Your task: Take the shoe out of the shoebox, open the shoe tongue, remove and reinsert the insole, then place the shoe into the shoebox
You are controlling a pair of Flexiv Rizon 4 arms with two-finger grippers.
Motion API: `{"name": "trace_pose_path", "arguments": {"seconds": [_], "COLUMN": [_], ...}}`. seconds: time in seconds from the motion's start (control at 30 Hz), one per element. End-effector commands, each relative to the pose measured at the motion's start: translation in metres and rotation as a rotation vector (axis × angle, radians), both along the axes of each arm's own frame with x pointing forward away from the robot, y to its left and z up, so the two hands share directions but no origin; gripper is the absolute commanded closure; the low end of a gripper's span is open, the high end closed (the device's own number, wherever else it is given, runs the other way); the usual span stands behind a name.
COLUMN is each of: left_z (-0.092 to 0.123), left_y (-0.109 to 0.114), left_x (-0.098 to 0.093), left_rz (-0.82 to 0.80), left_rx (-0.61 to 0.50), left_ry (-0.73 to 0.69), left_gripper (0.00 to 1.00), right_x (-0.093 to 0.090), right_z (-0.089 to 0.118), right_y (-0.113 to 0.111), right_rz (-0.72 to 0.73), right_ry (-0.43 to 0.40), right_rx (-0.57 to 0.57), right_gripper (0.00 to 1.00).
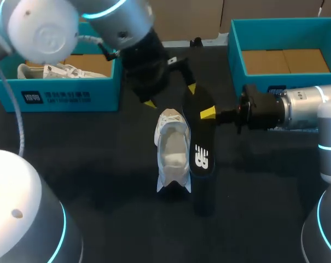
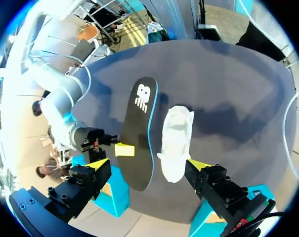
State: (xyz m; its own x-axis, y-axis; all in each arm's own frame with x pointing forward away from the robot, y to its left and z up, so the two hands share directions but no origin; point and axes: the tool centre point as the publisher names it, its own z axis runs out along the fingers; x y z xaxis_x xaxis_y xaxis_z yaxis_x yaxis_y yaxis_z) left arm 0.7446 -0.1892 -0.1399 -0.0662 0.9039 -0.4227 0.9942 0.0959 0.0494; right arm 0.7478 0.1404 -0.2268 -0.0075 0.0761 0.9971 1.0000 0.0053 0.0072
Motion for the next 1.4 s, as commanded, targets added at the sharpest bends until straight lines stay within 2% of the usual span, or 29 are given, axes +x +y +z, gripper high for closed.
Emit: {"name": "trace_pose_path", "arguments": {"seconds": [0.03,0.23,0.63,1.17,1.27,1.33,1.37,1.4], "left_z": [-0.007,-0.012,-0.031,-0.046,-0.048,-0.052,-0.054,-0.054], "left_y": [0.014,0.016,0.028,0.036,0.037,0.036,0.035,0.035], "left_x": [-0.009,-0.008,-0.005,-0.011,-0.012,-0.011,-0.011,-0.011], "left_rz": [-0.003,0.024,0.058,0.054,0.046,0.067,0.060,0.060], "left_rx": [-0.424,-0.516,-0.623,-0.745,-0.747,-0.694,-0.629,-0.629], "left_ry": [-0.070,-0.080,-0.078,-0.089,-0.087,-0.060,-0.057,-0.057], "left_gripper": [0.00,0.00,0.00,0.00,0.00,0.00,0.00,0.00], "right_x": [0.000,-0.001,-0.004,-0.008,-0.009,-0.010,-0.010,-0.010], "right_z": [-0.001,-0.002,-0.004,-0.002,-0.002,-0.002,-0.002,-0.002], "right_y": [0.000,-0.002,0.001,0.002,0.002,0.002,0.002,0.002], "right_rz": [-0.003,-0.012,-0.018,-0.020,-0.020,-0.018,-0.018,-0.017], "right_ry": [0.001,0.005,0.010,-0.011,-0.010,-0.008,-0.008,-0.007], "right_rx": [0.002,0.004,0.011,0.031,0.032,0.032,0.032,0.031], "right_gripper": [1.00,1.00,1.00,1.00,1.00,1.00,1.00,1.00]}}
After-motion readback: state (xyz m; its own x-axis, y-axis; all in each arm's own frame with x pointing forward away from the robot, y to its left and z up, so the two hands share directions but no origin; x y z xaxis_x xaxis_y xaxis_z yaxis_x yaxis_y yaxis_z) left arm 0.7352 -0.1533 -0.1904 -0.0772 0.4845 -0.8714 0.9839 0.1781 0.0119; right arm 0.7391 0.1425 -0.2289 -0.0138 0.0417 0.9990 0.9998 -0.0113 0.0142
